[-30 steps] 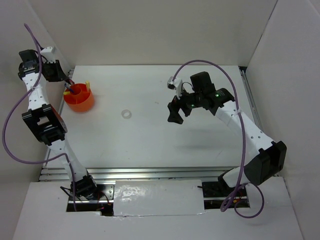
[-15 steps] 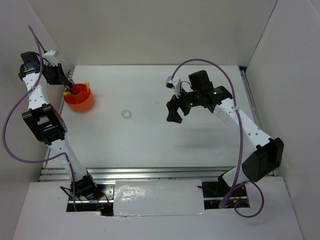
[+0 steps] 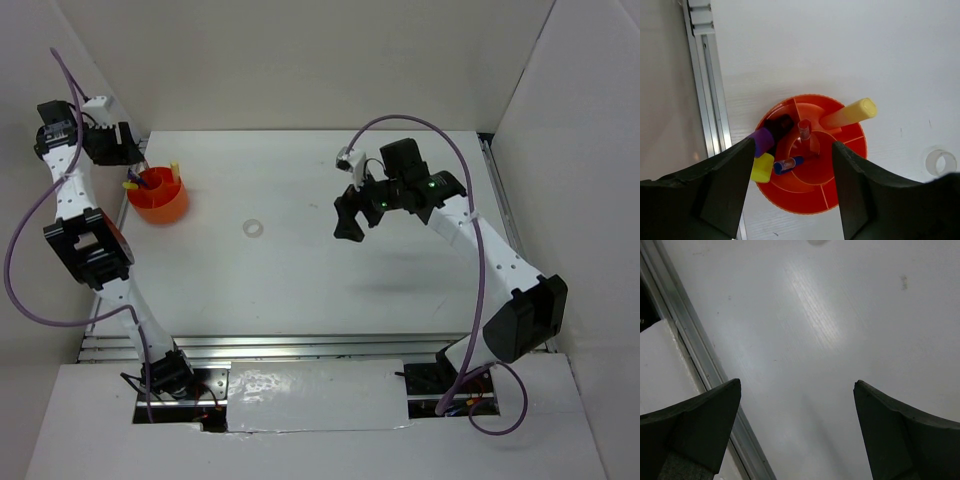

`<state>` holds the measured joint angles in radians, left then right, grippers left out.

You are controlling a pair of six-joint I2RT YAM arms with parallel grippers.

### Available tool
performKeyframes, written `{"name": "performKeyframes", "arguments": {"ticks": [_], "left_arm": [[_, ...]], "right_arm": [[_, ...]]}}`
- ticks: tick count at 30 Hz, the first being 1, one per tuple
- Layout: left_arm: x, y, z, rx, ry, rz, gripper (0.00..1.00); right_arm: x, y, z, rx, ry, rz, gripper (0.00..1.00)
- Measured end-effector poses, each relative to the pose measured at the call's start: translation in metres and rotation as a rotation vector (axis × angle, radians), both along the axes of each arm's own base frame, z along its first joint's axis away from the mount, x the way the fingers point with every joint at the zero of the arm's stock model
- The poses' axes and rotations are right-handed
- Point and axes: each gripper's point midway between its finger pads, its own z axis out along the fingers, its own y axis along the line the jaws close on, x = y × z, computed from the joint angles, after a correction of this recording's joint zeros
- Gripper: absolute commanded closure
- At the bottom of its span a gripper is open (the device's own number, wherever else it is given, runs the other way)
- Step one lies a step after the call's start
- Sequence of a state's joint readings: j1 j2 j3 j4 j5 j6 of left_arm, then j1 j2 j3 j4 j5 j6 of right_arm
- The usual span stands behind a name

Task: Sort the stationery into containers
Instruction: Place the pen in the storage box, then pick up the stationery from the center of the board.

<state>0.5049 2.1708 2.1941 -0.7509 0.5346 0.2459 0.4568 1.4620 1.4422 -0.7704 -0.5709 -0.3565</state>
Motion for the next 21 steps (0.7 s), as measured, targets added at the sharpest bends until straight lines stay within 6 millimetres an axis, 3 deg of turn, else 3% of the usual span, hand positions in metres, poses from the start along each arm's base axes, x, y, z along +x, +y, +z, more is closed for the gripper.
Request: {"name": "performKeyframes", "arguments": {"ticks": [5,10,13,16,21], "left_arm": [[-0.002,-0.007,0.044,-0.027,-0.127,0.009,0.27],[-0.025,-0.035,0.113,-0.055,-0.289,-0.015,0.27],[-0.036,-0.062,0.147,-0.040,-0.374,-0.066,0.26],[-0.046,-0.097,0.158,-0.042,-0.408,-0.126,0.24],[-0.056,-0.142,0.142,-0.072,-0.382,-0.206,0.24]], "right_arm": [[0.036,-0.028,0.012,0.048,-0.027,-0.205,0.00],[0.077,-0.088,0.026,0.089,-0.083,-0.506,0.00],[0.099,-0.123,0.027,0.089,-0.112,-0.659,0.00],[0.116,-0.148,0.019,0.065,-0.118,-0.762,0.00],[0.150,-0.175,-0.020,0.007,-0.089,-0.863,0.00]]}}
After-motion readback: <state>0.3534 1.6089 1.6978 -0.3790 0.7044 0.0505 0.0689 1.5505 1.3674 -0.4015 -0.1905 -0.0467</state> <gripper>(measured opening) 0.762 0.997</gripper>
